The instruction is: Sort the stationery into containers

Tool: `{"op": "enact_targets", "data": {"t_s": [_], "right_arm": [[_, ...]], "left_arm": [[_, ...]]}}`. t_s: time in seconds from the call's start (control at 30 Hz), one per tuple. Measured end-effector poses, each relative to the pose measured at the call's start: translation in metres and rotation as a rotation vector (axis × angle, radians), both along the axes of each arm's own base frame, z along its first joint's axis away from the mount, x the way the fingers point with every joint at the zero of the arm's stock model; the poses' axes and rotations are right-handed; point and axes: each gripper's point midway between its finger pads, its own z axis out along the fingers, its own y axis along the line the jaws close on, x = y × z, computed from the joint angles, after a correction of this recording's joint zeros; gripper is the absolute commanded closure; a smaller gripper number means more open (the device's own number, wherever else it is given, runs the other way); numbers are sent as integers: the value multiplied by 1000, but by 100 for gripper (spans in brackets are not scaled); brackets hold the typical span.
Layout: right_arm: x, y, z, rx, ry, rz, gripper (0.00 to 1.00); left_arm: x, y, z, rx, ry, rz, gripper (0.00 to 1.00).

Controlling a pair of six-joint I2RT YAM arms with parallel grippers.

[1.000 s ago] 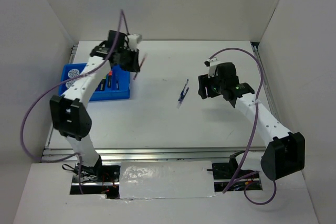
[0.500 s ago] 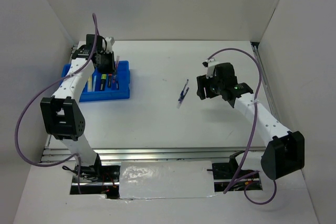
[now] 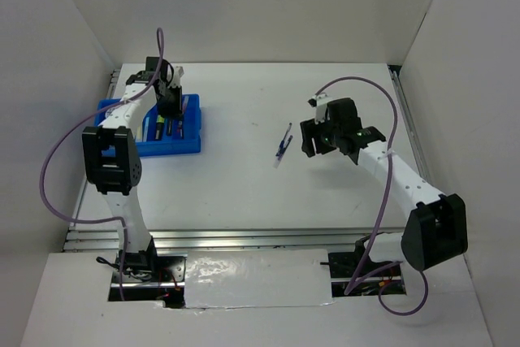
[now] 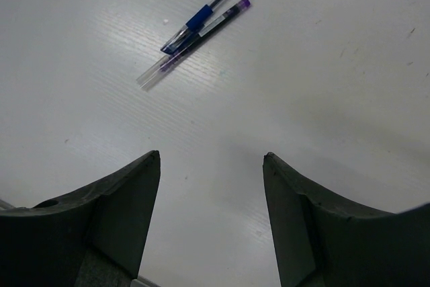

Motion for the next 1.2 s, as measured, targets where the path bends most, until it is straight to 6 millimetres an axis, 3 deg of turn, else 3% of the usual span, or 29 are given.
{"op": "enact_targets", "data": {"t_s": [0.07, 0.2, 0.37, 0.6, 0.73, 1.0, 1.2], "right_arm": [[-2, 3, -4, -8, 9, 25, 30], [-6, 15, -10, -46, 6, 119, 28], [-3, 26, -32, -143, 60, 229, 30], [26, 38, -46, -203, 96, 225, 41], [56, 54, -44, -180, 94, 166, 44], [106, 76, -69, -116, 176, 21, 45], [121, 67, -99, -81, 279, -97, 49]], "left_arm": [[6, 0, -5, 0, 5, 0, 75], [15, 0, -11, 1, 7, -3, 59], [18, -1, -14, -1, 12, -2, 57], [20, -5, -7, -11, -10, -11, 57], [20, -10, 16, -14, -65, -22, 57], [8, -34, 94, -34, -259, -56, 47], [1, -36, 113, -43, -310, -53, 46]]}}
